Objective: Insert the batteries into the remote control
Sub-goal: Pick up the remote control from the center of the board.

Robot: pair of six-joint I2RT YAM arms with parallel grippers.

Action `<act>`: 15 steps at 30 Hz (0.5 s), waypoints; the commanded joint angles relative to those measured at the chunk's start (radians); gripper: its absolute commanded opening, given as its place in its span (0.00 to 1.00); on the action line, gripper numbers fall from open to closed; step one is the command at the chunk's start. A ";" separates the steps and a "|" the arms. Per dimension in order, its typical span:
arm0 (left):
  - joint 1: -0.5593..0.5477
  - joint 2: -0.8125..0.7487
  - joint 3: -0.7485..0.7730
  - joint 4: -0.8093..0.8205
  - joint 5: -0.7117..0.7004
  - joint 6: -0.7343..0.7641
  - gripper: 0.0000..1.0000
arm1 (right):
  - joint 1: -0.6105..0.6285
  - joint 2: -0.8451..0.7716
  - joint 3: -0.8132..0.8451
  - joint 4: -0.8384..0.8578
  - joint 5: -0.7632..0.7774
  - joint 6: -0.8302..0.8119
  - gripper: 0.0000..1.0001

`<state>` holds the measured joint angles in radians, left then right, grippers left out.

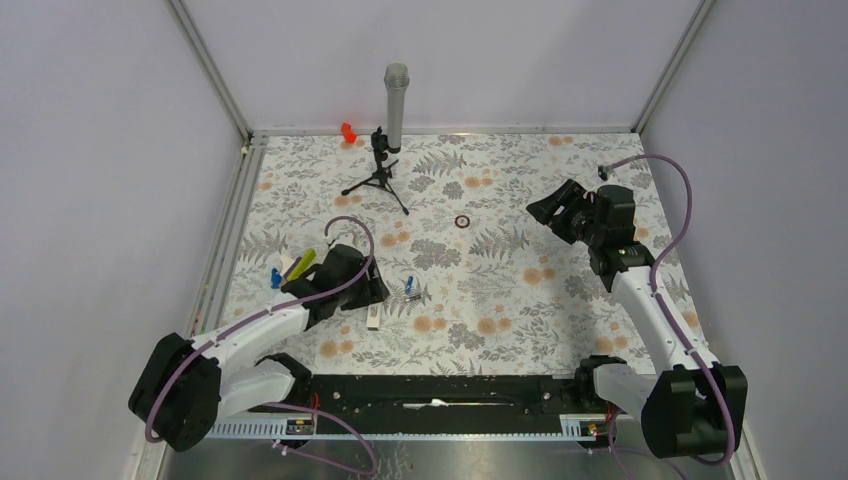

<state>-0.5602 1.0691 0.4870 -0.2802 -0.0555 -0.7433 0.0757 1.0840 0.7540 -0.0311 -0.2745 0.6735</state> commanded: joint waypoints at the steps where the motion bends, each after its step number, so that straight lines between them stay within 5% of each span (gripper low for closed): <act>1: -0.044 0.045 -0.002 0.052 -0.101 -0.032 0.61 | -0.004 -0.013 -0.003 0.037 0.007 0.002 0.66; 15: -0.108 0.135 0.025 0.026 -0.199 0.059 0.49 | -0.003 -0.079 -0.040 -0.002 0.087 -0.029 0.67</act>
<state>-0.6582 1.1889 0.4866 -0.2752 -0.1997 -0.7376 0.0757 1.0279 0.7250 -0.0391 -0.2279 0.6628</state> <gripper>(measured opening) 0.506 0.673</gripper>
